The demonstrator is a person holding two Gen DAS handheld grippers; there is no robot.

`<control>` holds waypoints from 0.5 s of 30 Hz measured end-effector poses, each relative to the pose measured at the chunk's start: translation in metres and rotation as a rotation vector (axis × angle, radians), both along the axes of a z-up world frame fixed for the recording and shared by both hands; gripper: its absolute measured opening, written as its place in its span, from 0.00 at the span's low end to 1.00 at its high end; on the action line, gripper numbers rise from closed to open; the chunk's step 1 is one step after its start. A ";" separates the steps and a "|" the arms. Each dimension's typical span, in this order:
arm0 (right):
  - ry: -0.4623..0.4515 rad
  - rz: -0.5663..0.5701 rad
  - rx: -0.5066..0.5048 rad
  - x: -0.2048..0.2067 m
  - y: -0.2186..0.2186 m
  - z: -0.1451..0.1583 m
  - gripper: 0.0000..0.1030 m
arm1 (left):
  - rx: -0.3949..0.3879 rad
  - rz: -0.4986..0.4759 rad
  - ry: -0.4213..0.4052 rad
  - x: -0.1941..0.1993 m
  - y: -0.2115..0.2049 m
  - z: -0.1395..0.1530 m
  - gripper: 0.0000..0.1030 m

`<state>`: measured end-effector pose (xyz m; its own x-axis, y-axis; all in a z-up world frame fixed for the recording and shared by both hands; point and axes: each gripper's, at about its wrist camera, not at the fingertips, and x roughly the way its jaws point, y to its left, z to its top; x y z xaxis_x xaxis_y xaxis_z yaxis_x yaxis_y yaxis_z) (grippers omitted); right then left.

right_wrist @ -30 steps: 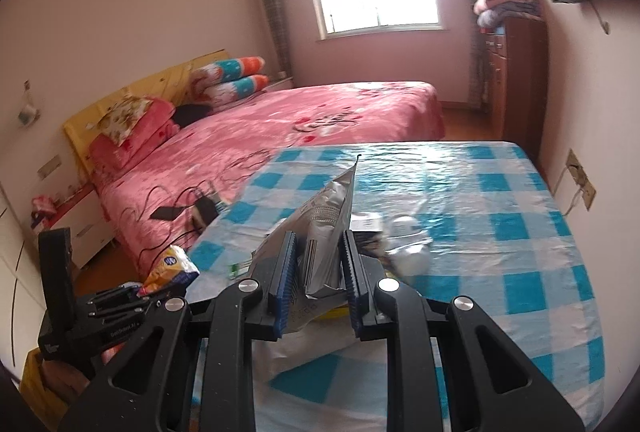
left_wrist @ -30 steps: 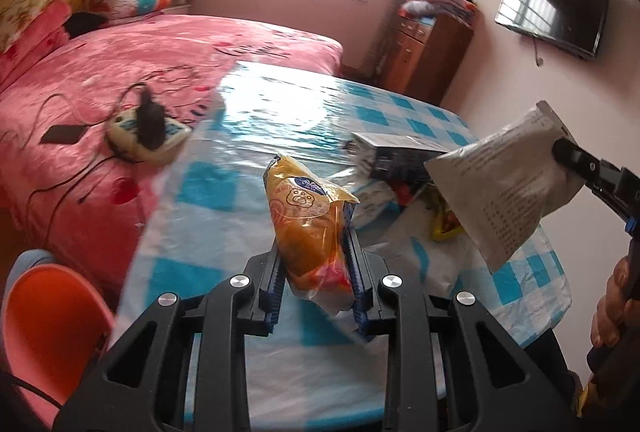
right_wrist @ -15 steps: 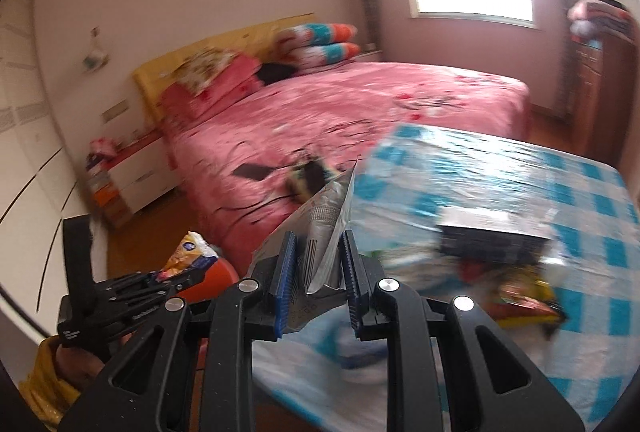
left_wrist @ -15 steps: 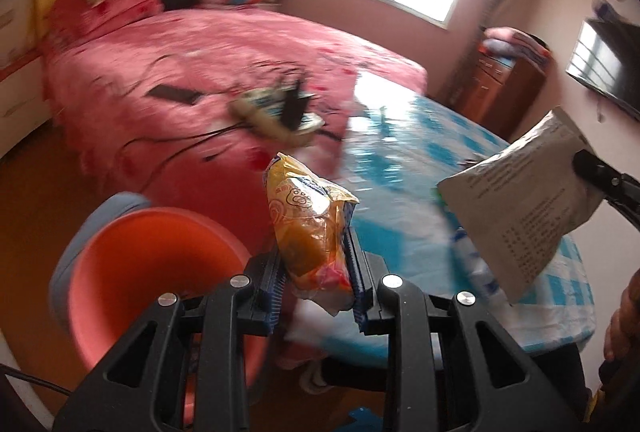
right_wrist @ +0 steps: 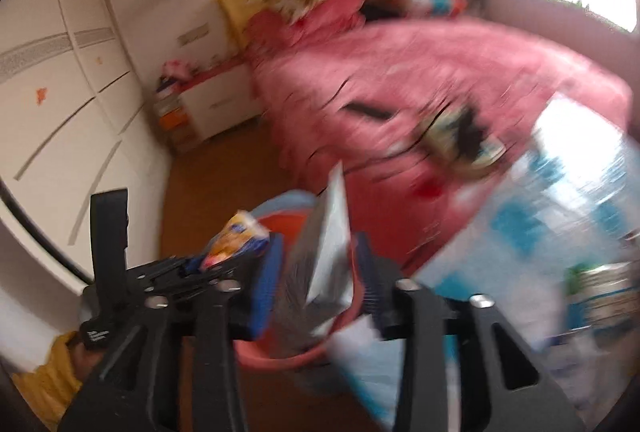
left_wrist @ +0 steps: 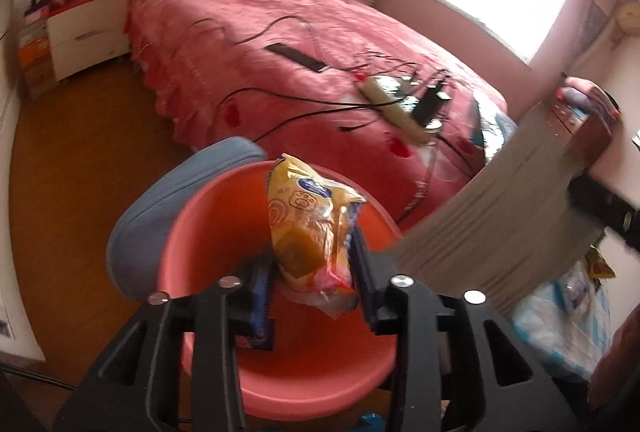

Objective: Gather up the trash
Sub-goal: 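Carry both bags over the orange bucket and open both tools to drop them, then move both open tools back toward the remaining trash on the table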

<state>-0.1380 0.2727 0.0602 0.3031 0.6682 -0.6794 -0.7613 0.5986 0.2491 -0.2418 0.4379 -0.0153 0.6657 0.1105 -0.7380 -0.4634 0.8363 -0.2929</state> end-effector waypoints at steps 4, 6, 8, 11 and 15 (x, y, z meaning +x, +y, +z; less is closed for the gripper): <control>0.072 -0.028 -0.025 0.007 -0.001 -0.028 0.62 | 0.014 0.045 0.042 -0.005 0.009 -0.012 0.63; 0.063 -0.073 -0.015 0.010 -0.014 -0.028 0.69 | 0.027 0.061 0.058 -0.005 0.010 -0.015 0.67; 0.038 -0.116 0.008 0.012 -0.032 -0.023 0.73 | 0.026 0.077 0.067 -0.005 0.009 -0.017 0.69; -0.012 -0.183 0.044 0.014 -0.057 -0.011 0.80 | 0.035 0.081 0.063 -0.005 0.004 -0.015 0.72; -0.080 -0.251 0.062 0.012 -0.084 -0.002 0.89 | 0.012 0.069 0.056 -0.002 -0.002 -0.013 0.73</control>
